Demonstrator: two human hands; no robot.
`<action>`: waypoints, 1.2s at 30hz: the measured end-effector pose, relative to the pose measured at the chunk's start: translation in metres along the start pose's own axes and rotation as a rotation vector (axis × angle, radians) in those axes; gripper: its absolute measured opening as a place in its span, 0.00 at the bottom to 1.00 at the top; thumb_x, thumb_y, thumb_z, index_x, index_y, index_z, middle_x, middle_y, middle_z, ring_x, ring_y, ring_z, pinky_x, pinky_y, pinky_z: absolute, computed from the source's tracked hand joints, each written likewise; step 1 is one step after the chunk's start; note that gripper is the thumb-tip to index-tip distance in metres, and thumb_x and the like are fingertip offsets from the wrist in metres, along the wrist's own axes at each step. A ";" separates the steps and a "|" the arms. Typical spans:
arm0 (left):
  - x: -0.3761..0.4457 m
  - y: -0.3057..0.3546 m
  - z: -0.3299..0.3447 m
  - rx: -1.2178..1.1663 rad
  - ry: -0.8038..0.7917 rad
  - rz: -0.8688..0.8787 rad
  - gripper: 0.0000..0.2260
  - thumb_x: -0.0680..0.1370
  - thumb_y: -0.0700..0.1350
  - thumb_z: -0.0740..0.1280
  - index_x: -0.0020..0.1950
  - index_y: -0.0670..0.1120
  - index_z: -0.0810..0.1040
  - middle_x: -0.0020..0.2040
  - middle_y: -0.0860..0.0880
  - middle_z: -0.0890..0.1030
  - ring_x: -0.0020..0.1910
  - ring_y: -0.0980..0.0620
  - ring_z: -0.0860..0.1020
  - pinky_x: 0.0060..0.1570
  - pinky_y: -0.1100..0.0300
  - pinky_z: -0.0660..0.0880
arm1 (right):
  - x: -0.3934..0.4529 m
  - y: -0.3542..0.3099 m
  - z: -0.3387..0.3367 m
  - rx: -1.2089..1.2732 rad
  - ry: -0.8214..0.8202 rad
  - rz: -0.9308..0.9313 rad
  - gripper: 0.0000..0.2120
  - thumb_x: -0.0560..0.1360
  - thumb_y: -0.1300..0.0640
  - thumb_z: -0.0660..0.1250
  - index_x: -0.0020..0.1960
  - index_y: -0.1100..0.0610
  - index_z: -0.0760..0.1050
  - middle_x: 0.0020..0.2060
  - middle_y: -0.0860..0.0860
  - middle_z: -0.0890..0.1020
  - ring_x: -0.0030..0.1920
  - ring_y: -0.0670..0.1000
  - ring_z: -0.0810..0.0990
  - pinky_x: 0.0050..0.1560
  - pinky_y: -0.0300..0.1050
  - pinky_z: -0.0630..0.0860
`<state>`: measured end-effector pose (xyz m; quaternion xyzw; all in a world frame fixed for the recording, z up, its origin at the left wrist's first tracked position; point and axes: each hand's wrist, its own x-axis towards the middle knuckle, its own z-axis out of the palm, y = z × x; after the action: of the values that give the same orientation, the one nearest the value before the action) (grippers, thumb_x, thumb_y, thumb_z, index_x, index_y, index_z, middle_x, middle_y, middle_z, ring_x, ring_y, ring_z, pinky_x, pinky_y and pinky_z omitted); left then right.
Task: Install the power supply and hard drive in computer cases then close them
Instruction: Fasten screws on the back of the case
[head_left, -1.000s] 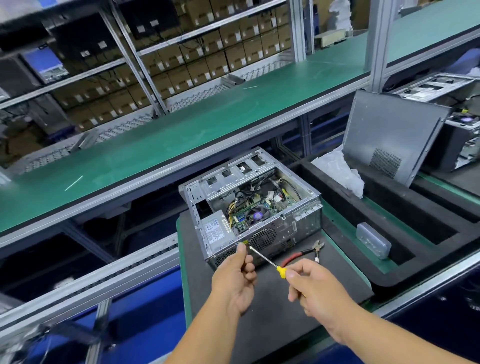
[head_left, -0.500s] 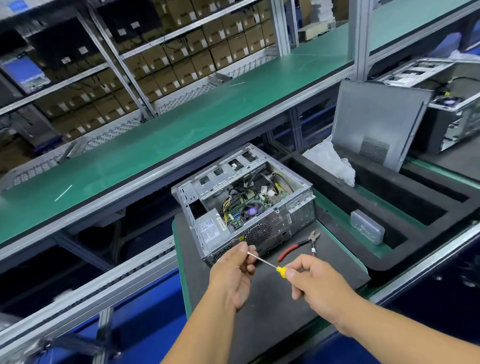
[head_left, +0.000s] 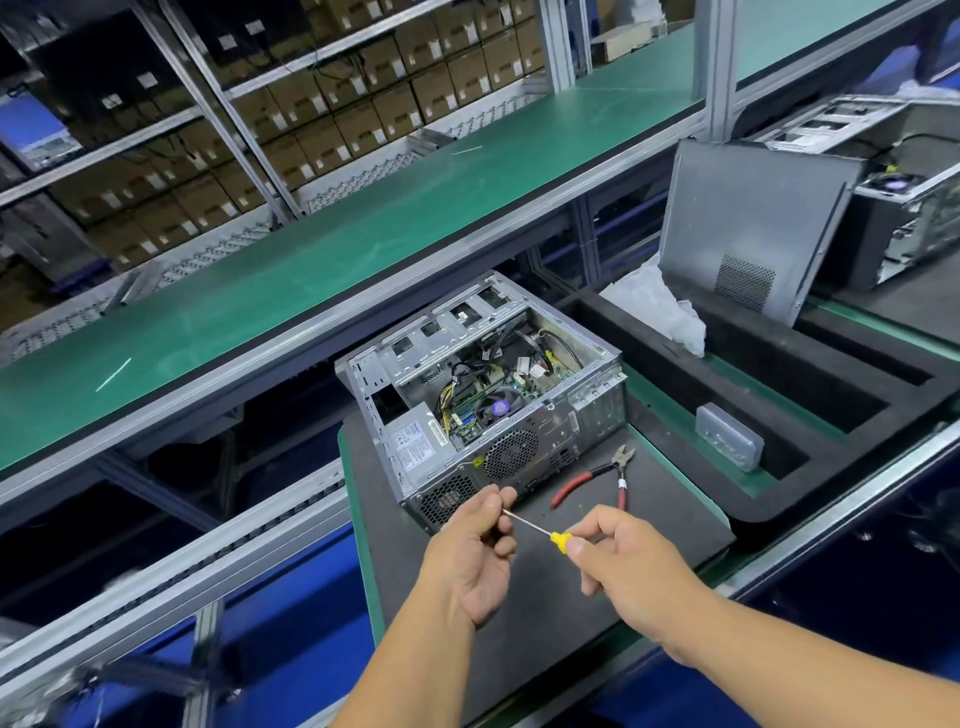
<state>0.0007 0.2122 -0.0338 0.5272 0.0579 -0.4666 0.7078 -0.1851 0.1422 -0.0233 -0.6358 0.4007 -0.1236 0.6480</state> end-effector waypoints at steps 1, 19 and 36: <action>0.000 -0.001 0.000 0.008 0.003 -0.002 0.09 0.81 0.35 0.67 0.60 0.40 0.80 0.47 0.44 0.86 0.30 0.55 0.75 0.24 0.65 0.66 | 0.000 0.000 0.000 -0.010 0.001 -0.001 0.05 0.80 0.48 0.68 0.46 0.46 0.79 0.34 0.51 0.85 0.32 0.43 0.75 0.41 0.40 0.74; 0.003 -0.006 0.000 0.097 0.075 0.009 0.06 0.80 0.38 0.69 0.57 0.42 0.79 0.46 0.45 0.87 0.27 0.56 0.72 0.23 0.65 0.63 | 0.006 0.003 0.006 -0.076 0.017 -0.037 0.03 0.79 0.54 0.70 0.47 0.47 0.80 0.36 0.52 0.83 0.31 0.41 0.77 0.34 0.35 0.74; 0.015 -0.001 0.008 -0.050 0.087 -0.099 0.06 0.83 0.46 0.67 0.56 0.45 0.77 0.49 0.45 0.88 0.24 0.57 0.68 0.23 0.64 0.63 | 0.003 0.002 0.034 0.009 0.088 -0.011 0.03 0.81 0.54 0.67 0.49 0.46 0.78 0.37 0.51 0.83 0.31 0.37 0.76 0.30 0.30 0.70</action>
<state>0.0048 0.1964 -0.0400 0.5256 0.1263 -0.4759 0.6938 -0.1608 0.1657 -0.0310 -0.6288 0.4248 -0.1565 0.6322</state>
